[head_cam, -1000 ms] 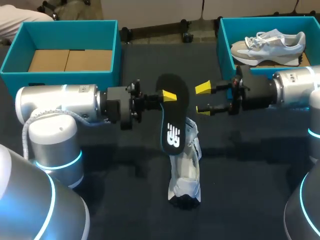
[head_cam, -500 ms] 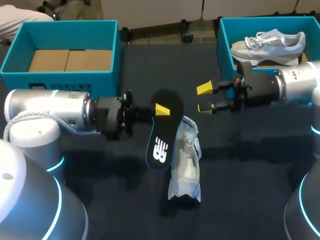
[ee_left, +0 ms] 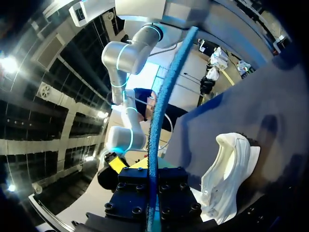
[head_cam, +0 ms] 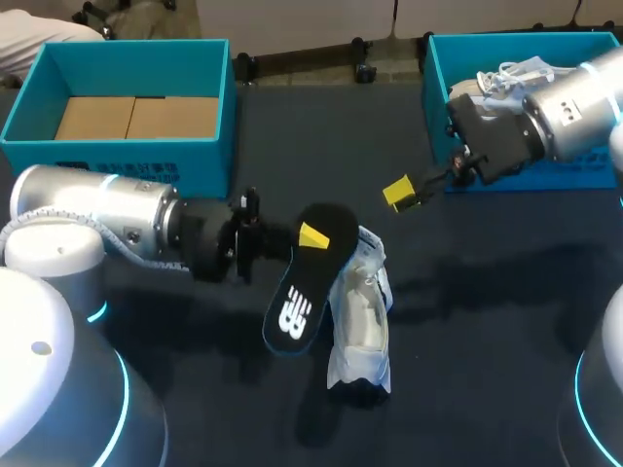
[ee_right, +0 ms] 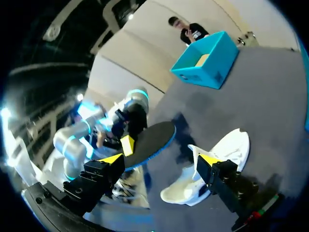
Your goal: Take the shoe out of the shoebox, open the shoe tongue, remove and reinsert the insole, then place the shoe into the shoebox
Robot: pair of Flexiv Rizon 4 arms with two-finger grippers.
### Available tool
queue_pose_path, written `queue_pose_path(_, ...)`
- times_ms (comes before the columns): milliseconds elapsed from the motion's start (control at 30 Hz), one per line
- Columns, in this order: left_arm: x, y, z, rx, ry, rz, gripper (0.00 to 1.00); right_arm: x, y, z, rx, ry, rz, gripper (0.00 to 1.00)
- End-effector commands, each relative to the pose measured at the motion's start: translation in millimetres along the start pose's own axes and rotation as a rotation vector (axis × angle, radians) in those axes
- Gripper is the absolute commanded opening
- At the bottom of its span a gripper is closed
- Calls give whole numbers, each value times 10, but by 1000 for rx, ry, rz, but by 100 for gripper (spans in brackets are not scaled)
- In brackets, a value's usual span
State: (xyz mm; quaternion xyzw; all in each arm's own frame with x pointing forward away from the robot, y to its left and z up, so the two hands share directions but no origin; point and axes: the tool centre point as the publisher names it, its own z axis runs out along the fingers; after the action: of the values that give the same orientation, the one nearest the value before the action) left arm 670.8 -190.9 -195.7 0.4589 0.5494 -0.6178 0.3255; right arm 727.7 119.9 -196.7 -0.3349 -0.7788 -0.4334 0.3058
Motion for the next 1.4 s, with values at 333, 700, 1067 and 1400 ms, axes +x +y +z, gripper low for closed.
queue_pose_path(333, 16, -116, 10, 27, -102, -109, 0, 154, -144, -108, 232, -268, -258, 100)
queue_pose_path(700, 59, -520, 67, -23, -320, -477, 0, -42, -659, -177, 309, -369, -409, 100)
queue_pose_path(1067, 59, -520, 67, -23, -320, -477, 0, -62, -671, -160, 333, -392, -393, 100)
queue_pose_path(1400, 45, -616, 254, 6, -375, -641, 0, -143, -1005, -77, 358, -426, -475, 100)
